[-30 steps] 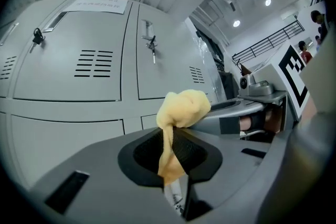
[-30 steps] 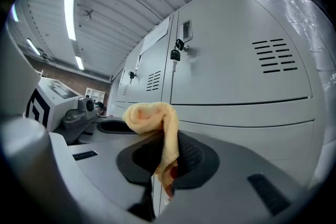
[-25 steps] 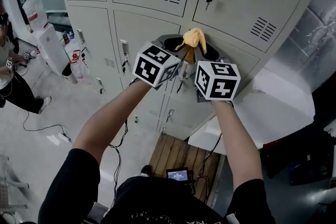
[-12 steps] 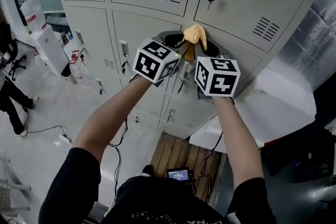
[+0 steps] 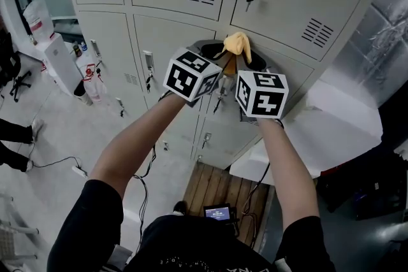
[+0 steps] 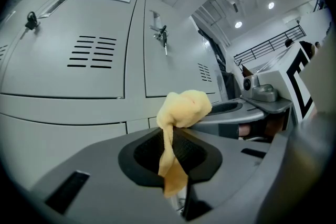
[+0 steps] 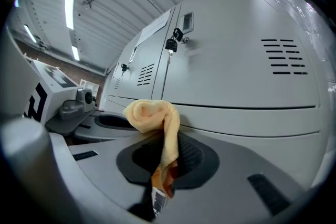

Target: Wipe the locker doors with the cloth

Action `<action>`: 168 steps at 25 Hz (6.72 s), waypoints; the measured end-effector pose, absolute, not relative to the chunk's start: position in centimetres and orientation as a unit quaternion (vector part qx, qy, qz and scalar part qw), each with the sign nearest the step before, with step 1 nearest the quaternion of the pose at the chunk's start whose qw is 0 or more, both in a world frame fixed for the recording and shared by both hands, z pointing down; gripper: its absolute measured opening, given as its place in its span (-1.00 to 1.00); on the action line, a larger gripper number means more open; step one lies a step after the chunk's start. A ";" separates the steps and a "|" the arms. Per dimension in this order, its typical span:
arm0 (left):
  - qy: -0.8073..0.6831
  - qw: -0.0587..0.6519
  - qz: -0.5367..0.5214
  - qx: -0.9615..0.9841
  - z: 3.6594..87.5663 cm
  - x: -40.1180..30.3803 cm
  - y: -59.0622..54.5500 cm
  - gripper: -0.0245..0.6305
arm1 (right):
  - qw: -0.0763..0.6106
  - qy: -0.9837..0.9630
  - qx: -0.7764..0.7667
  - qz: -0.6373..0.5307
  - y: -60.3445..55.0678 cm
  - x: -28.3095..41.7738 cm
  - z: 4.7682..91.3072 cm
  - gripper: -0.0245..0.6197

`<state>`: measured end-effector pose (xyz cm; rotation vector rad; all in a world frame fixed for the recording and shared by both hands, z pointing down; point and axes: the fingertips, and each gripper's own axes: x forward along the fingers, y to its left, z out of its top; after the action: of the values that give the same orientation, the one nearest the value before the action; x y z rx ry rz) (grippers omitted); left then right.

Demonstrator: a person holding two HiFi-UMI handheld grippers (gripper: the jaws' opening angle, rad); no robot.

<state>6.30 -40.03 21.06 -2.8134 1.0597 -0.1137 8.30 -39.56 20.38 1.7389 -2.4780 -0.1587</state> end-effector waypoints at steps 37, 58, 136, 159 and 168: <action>0.227 0.081 -0.064 -0.968 22.1 24.9 -35.0 -0.75 | 0.057 -0.714 0.697 -0.002 -34.4 27.1 21.6 -0.73; 0.216 0.087 -0.039 -0.972 22.0 25.0 -33.5 -0.75 | 0.042 -0.709 0.704 0.001 -32.9 27.2 21.5 -0.73; 0.223 0.079 -0.053 -0.970 26.4 23.9 -35.5 -0.76 | 0.052 -0.710 0.702 0.021 -35.2 26.3 25.9 -0.73; 0.211 0.069 -0.047 -0.974 26.5 25.6 -34.4 -0.76 | 0.044 -0.686 0.726 0.039 -34.2 28.2 26.0 -0.73; 0.270 0.091 -0.034 -0.958 25.9 19.4 -35.1 -0.76 | 0.019 -0.732 0.680 0.015 -35.2 22.0 25.4 -0.73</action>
<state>19.36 -35.05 25.85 -2.8468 0.8020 -0.1016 22.03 -35.17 25.38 2.1122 -2.2733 0.0480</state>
